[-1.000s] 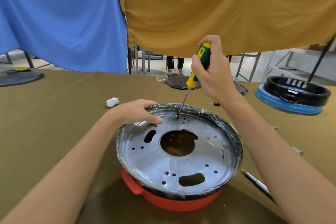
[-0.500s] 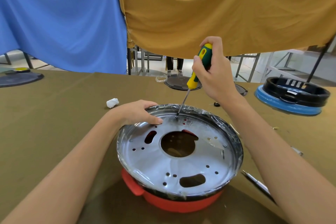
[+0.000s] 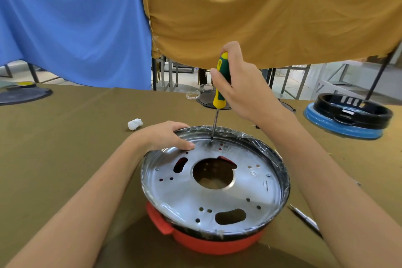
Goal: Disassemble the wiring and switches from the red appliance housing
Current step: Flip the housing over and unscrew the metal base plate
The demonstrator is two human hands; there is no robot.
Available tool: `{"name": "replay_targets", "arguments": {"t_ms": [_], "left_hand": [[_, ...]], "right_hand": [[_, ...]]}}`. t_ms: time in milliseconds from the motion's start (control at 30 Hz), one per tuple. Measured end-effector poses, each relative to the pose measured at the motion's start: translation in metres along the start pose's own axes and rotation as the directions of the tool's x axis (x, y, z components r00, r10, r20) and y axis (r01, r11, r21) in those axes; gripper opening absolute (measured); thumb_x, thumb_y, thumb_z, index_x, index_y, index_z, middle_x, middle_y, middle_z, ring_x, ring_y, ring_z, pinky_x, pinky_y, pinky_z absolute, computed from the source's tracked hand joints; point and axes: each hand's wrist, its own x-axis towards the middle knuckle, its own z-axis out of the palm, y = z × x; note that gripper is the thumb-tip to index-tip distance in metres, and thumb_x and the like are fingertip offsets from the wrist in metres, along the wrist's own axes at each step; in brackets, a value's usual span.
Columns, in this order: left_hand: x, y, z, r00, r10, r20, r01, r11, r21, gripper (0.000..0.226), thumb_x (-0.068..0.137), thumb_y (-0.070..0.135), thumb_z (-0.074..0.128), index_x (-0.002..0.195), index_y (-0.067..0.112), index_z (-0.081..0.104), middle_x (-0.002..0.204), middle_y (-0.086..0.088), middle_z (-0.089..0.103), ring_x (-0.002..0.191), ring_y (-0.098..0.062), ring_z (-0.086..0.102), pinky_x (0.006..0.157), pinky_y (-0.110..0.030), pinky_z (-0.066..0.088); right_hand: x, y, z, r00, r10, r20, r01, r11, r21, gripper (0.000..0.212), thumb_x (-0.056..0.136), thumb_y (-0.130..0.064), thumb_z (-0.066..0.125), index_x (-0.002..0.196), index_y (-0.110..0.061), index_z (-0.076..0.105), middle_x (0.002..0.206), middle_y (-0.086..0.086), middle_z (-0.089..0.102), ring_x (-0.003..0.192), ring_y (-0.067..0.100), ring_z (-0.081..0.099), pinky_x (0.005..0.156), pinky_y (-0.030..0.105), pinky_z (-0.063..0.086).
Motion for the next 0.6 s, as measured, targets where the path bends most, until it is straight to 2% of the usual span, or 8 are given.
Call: {"name": "replay_targets", "arguments": {"t_ms": [133, 233, 333, 400, 500, 600], "left_hand": [[0.000, 0.000, 0.000, 1.000, 0.011, 0.008, -0.011, 1.000, -0.002, 0.022, 0.084, 0.048, 0.072, 0.104, 0.041, 0.066, 0.094, 0.021, 0.072, 0.085, 0.000, 0.068, 0.092, -0.033, 0.052], [0.000, 0.000, 0.000, 1.000, 0.008, 0.013, -0.008, 1.000, -0.014, 0.021, 0.085, 0.047, 0.072, 0.104, 0.039, 0.066, 0.095, 0.018, 0.073, 0.089, -0.005, 0.070, 0.094, -0.037, 0.052], [-0.001, 0.001, 0.000, 1.000, 0.011, 0.023, -0.011, 0.999, -0.036, 0.020, 0.085, 0.045, 0.073, 0.102, 0.038, 0.067, 0.095, 0.015, 0.074, 0.090, -0.008, 0.070, 0.095, -0.040, 0.053], [-0.001, 0.001, 0.000, 1.000, 0.012, 0.024, -0.011, 0.999, -0.040, 0.019, 0.085, 0.045, 0.073, 0.102, 0.038, 0.067, 0.095, 0.015, 0.074, 0.089, -0.008, 0.071, 0.095, -0.040, 0.053], [0.000, 0.000, 0.000, 1.000, 0.008, 0.026, -0.007, 0.999, -0.037, 0.020, 0.085, 0.045, 0.073, 0.103, 0.040, 0.066, 0.095, 0.017, 0.074, 0.087, -0.005, 0.070, 0.094, -0.038, 0.053], [0.000, 0.001, 0.000, 1.000, 0.004, 0.026, -0.003, 0.999, -0.040, 0.021, 0.085, 0.044, 0.073, 0.104, 0.041, 0.065, 0.096, 0.017, 0.074, 0.090, -0.007, 0.070, 0.095, -0.039, 0.053]], "right_hand": [[0.001, -0.003, -0.005, 1.000, 0.030, 0.004, -0.029, 0.997, -0.077, 0.025, 0.105, -0.024, 0.047, 0.115, -0.003, 0.038, 0.064, -0.001, 0.047, 0.051, 0.018, 0.046, 0.049, 0.025, 0.032], [0.001, -0.004, -0.007, 0.999, 0.049, 0.016, -0.048, 0.996, -0.073, 0.023, 0.105, -0.023, 0.047, 0.113, -0.004, 0.037, 0.063, 0.000, 0.048, 0.050, 0.021, 0.046, 0.051, 0.024, 0.031], [0.000, -0.008, -0.007, 0.998, 0.046, 0.050, -0.043, 0.997, -0.057, 0.022, 0.104, -0.023, 0.047, 0.115, -0.007, 0.037, 0.066, 0.004, 0.051, 0.053, 0.026, 0.050, 0.051, 0.031, 0.037], [0.001, -0.009, -0.009, 0.995, 0.067, 0.079, -0.067, 0.998, -0.001, 0.020, 0.103, -0.022, 0.048, 0.115, -0.011, 0.037, 0.067, 0.003, 0.049, 0.051, 0.020, 0.047, 0.049, 0.034, 0.044], [0.002, -0.006, -0.017, 0.982, 0.117, 0.146, -0.136, 0.983, 0.123, 0.018, 0.099, -0.018, 0.051, 0.112, -0.016, 0.039, 0.065, -0.003, 0.043, 0.049, 0.006, 0.038, 0.047, 0.022, 0.040], [0.002, -0.008, -0.018, 0.974, 0.101, 0.205, -0.135, 0.978, 0.160, 0.019, 0.096, -0.016, 0.052, 0.112, -0.015, 0.041, 0.066, -0.004, 0.041, 0.049, 0.005, 0.037, 0.047, 0.017, 0.037]]}}
